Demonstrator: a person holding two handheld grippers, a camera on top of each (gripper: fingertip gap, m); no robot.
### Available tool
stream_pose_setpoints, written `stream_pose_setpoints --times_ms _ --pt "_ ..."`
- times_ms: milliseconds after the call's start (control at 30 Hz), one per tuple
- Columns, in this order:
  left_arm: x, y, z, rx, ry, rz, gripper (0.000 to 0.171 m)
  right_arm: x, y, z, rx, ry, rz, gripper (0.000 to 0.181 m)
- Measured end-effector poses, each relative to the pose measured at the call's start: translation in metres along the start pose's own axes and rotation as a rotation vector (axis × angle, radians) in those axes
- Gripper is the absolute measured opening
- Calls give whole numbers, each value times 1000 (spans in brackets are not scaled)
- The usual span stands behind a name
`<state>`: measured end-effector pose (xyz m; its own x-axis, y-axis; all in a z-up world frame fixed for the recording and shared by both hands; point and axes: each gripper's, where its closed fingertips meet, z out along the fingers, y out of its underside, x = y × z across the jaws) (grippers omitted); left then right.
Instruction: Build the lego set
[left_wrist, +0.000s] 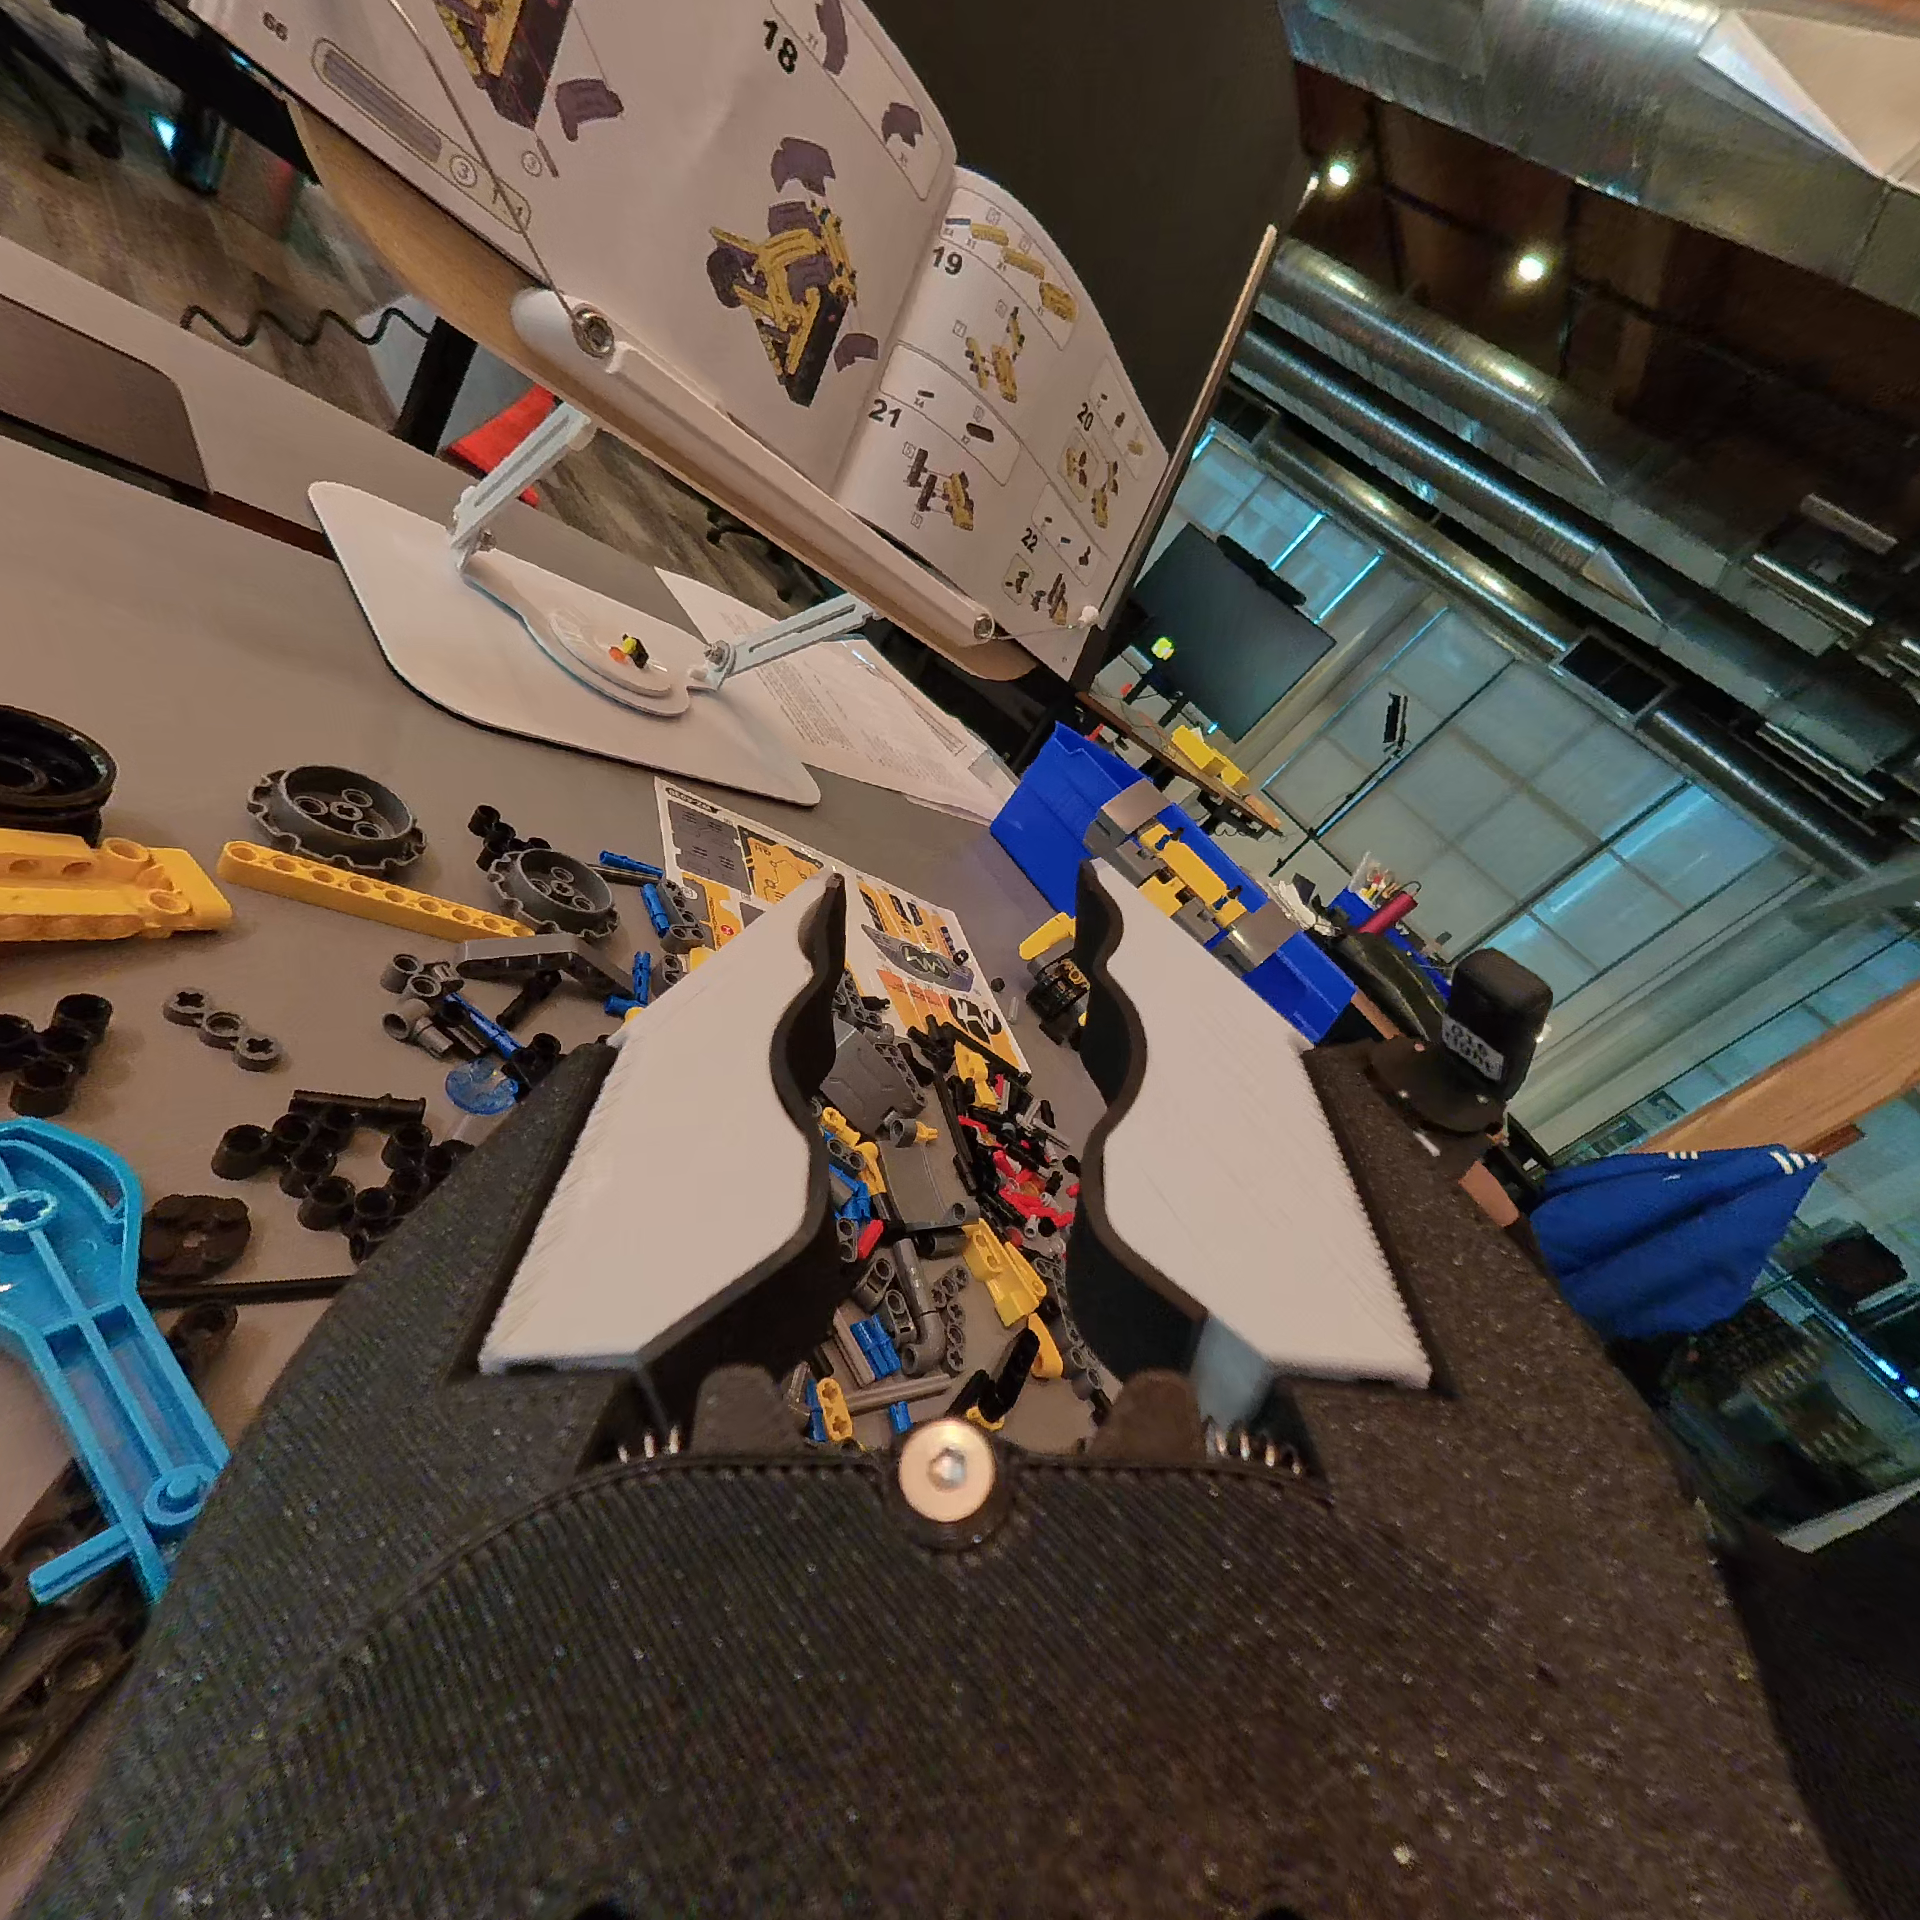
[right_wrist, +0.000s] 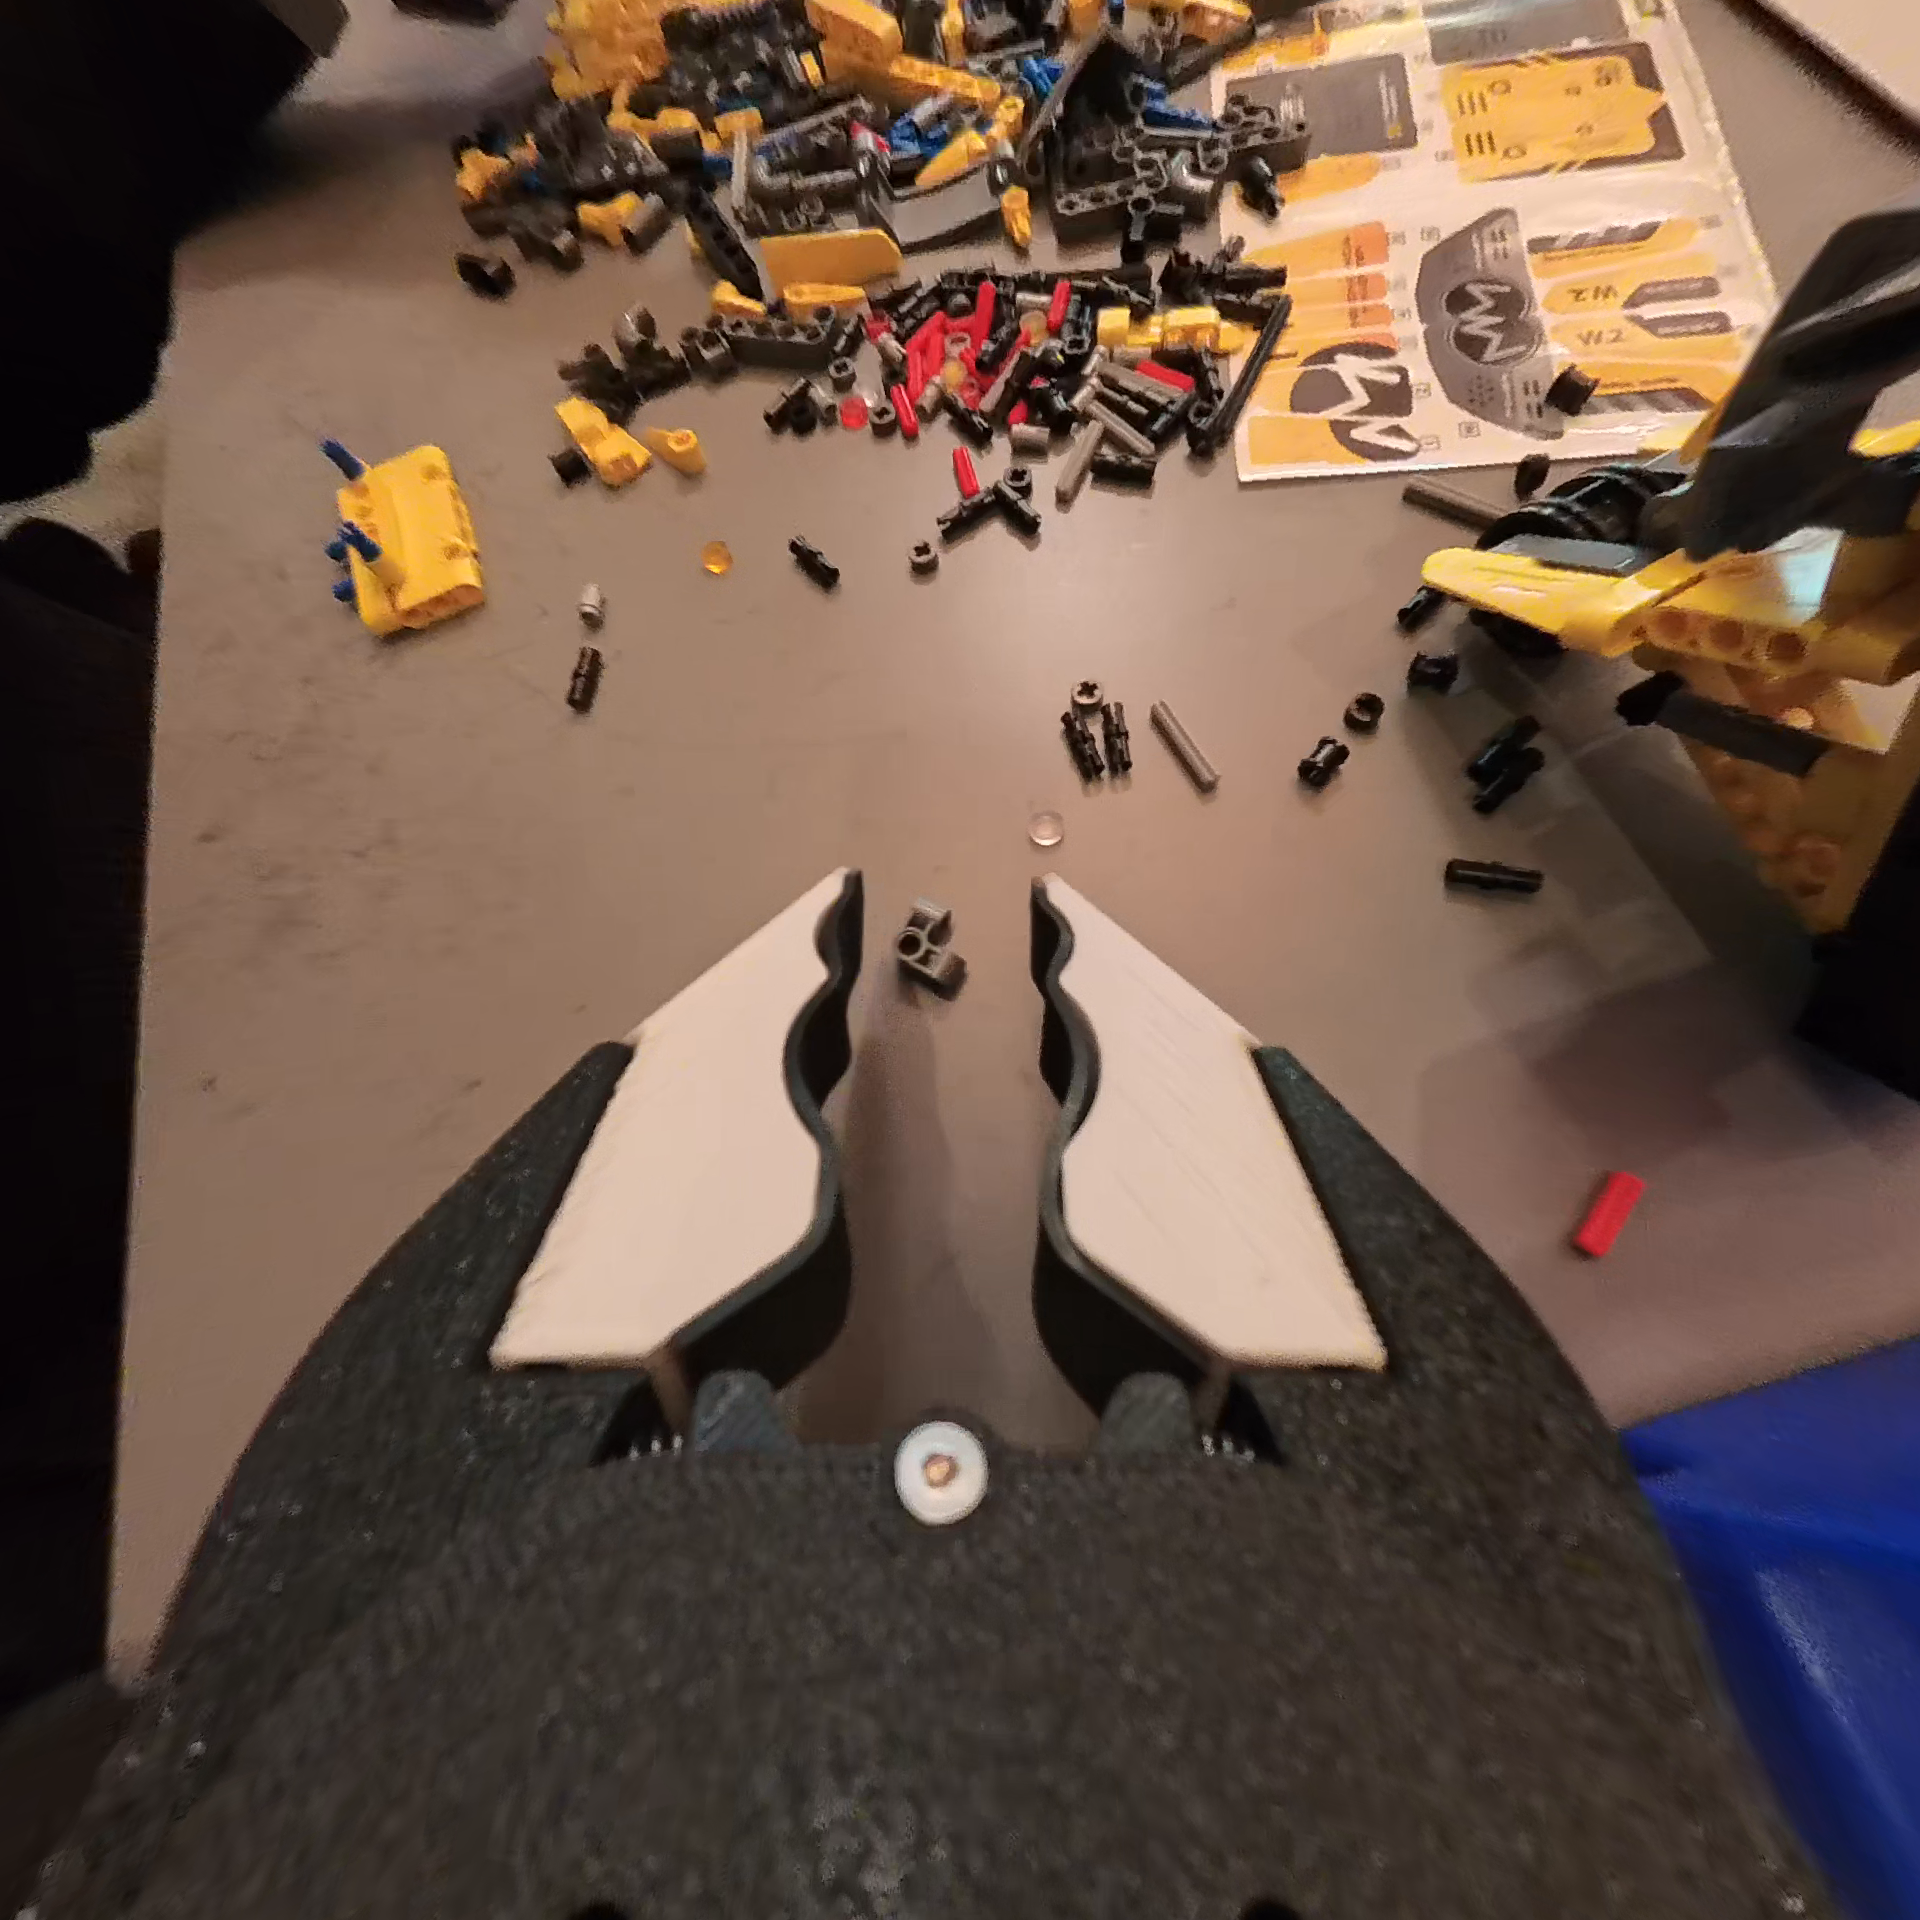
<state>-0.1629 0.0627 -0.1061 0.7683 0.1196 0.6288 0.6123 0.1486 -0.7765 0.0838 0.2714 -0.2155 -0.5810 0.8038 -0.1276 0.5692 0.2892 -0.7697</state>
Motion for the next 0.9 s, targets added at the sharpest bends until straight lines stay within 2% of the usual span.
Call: stream_pose_setpoints --times_ms 233,533,767,833,900 --pt "0 0 0 0 -1 -1 41 -4 17 5 -78 -24 6 31" --pt "0 1 0 -3 -1 1 41 -2 19 4 -89 -12 7 23" --pt "0 0 0 -1 0 2 41 12 22 0 -105 66 20 16" --pt "1 1 0 -3 -2 5 41 16 21 0 -107 93 16 17" --pt "0 1 1 -4 -4 8 41 12 20 1 -105 76 8 30"
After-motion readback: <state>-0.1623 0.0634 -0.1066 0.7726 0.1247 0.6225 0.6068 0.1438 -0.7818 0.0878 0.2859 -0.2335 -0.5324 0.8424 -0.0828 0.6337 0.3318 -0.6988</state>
